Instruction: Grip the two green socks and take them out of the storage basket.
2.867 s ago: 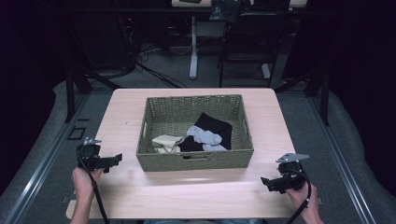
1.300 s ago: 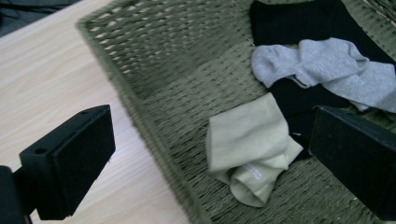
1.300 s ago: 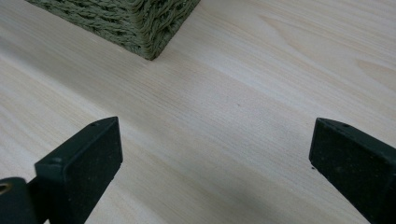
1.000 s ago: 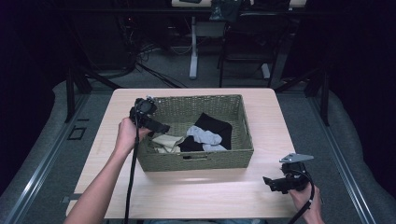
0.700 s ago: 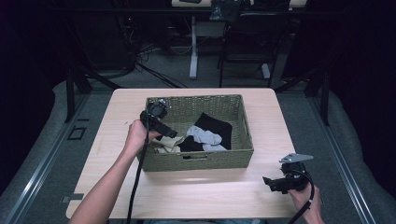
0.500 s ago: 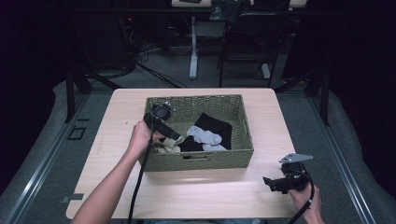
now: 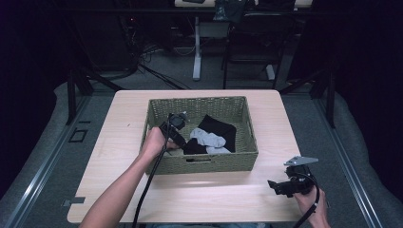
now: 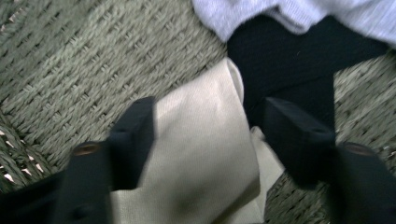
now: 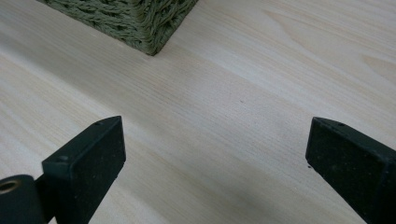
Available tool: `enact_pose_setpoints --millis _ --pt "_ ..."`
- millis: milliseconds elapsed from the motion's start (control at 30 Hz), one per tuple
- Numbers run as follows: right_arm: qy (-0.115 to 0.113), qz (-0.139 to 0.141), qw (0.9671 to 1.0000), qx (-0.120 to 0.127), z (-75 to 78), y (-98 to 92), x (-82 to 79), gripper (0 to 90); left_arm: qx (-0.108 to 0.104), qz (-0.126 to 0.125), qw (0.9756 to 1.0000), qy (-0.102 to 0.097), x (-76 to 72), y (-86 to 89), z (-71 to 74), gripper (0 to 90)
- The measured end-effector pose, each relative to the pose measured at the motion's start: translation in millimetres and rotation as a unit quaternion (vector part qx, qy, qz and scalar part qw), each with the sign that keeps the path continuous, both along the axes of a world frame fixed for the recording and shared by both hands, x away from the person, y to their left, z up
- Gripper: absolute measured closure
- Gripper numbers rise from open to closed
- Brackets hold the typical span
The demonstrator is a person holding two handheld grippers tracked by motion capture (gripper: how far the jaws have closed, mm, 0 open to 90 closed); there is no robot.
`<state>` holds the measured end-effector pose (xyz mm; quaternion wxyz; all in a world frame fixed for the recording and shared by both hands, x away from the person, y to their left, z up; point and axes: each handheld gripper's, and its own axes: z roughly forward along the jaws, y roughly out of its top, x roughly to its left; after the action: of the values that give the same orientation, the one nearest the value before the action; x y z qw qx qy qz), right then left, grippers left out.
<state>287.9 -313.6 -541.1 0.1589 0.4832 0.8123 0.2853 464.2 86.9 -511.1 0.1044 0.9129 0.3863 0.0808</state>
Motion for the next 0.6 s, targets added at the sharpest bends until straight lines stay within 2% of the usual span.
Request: enact_pose_setpoints --millis 67,167,267,367,567,600 --pt "-0.004 -0.001 1.0 -0.001 0.7 0.3 -0.7 4.7 0.006 -0.001 1.0 -0.001 0.1 -0.4 0.1 51.6" --pt "0.0 -0.002 1.0 0.003 -0.3 -0.4 -0.3 4.8 -0.005 -0.001 1.0 -0.003 1.4 2.4 2.0 70.9" --pt "-0.003 0.0 1.0 0.004 0.7 -0.3 -0.7 4.9 -0.012 -0.004 0.9999 -0.011 0.6 4.5 5.7 82.4" --pt "-0.002 0.0 1.0 0.002 0.6 -0.5 -0.5 4.9 -0.03 -0.001 0.9993 -0.024 -1.0 8.8 16.0 87.2" --pt "-0.003 0.002 1.0 0.001 1.1 -0.5 -0.8 5.0 -0.062 -0.003 0.9963 -0.058 -8.4 15.7 40.6 87.9" --pt "-0.003 0.002 1.0 0.001 1.1 -0.5 -0.8 5.0 -0.062 -0.003 0.9963 -0.058 -8.4 15.7 40.6 87.9"
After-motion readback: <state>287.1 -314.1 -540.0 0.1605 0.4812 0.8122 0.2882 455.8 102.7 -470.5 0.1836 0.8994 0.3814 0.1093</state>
